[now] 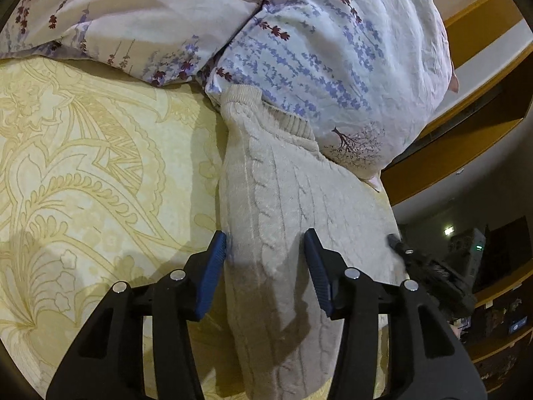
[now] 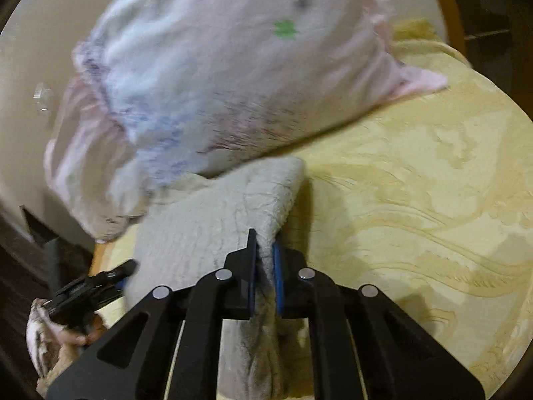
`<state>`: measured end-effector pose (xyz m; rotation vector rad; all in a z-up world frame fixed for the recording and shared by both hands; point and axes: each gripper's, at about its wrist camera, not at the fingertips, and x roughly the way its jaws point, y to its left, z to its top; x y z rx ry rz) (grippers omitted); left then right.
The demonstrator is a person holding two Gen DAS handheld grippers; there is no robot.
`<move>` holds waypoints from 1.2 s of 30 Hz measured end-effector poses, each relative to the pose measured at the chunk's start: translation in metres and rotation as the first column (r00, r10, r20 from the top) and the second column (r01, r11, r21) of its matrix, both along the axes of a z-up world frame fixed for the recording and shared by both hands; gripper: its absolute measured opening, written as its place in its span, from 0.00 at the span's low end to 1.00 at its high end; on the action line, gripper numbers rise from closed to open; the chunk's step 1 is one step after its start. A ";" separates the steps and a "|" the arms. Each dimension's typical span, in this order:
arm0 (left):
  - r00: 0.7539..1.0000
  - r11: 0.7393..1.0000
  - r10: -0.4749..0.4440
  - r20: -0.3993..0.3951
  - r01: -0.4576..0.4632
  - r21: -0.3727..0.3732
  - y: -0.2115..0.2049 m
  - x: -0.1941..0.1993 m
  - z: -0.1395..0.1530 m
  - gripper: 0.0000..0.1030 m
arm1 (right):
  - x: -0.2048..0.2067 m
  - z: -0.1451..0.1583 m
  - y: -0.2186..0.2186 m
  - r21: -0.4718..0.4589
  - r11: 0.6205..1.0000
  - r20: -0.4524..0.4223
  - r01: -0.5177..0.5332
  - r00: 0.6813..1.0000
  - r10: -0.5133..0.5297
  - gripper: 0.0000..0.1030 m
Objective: Fold small clothes
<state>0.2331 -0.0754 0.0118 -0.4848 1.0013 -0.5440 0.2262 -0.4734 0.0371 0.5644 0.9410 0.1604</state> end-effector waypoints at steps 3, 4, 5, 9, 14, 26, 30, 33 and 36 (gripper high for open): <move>1.000 1.000 0.000 -0.012 0.000 -0.010 -0.002 0.000 -0.005 0.49 | 0.003 -0.019 -0.003 0.034 0.999 -0.051 0.031 0.998 -0.029 0.09; 1.000 1.000 0.001 -0.012 -0.001 -0.010 -0.005 0.000 -0.006 0.50 | 0.003 -0.018 -0.003 0.037 0.999 -0.050 0.029 0.998 -0.027 0.09; 1.000 1.000 0.003 -0.013 -0.003 -0.014 -0.003 0.000 -0.007 0.50 | 0.002 -0.016 -0.004 0.042 0.999 -0.048 0.026 0.999 -0.024 0.13; 0.999 0.999 0.005 -0.039 -0.007 -0.051 0.009 -0.009 -0.005 0.52 | -0.023 -0.001 -0.013 0.115 0.993 -0.017 0.024 1.000 -0.022 0.38; 0.999 0.997 0.005 -0.041 -0.008 -0.075 0.028 -0.036 -0.004 0.60 | -0.063 0.007 -0.009 0.156 0.987 0.016 -0.041 0.999 0.039 0.42; 1.000 0.999 -0.024 0.002 0.024 -0.022 0.008 -0.075 -0.014 0.32 | -0.095 0.018 0.013 0.030 0.997 0.105 -0.069 0.992 0.066 0.10; 1.000 1.000 -0.012 -0.005 0.012 -0.017 0.008 -0.078 -0.021 0.30 | -0.093 -0.010 0.015 -0.032 0.998 0.003 -0.048 0.999 0.048 0.10; 1.000 1.000 -0.019 -0.005 0.019 -0.007 0.007 -0.078 -0.024 0.31 | -0.093 -0.010 0.014 -0.019 0.999 -0.001 -0.047 0.999 0.047 0.12; 0.999 0.999 -0.022 -0.026 0.021 -0.038 0.014 -0.077 -0.018 0.43 | -0.091 0.000 0.010 -0.003 0.998 -0.006 -0.060 0.998 0.060 0.36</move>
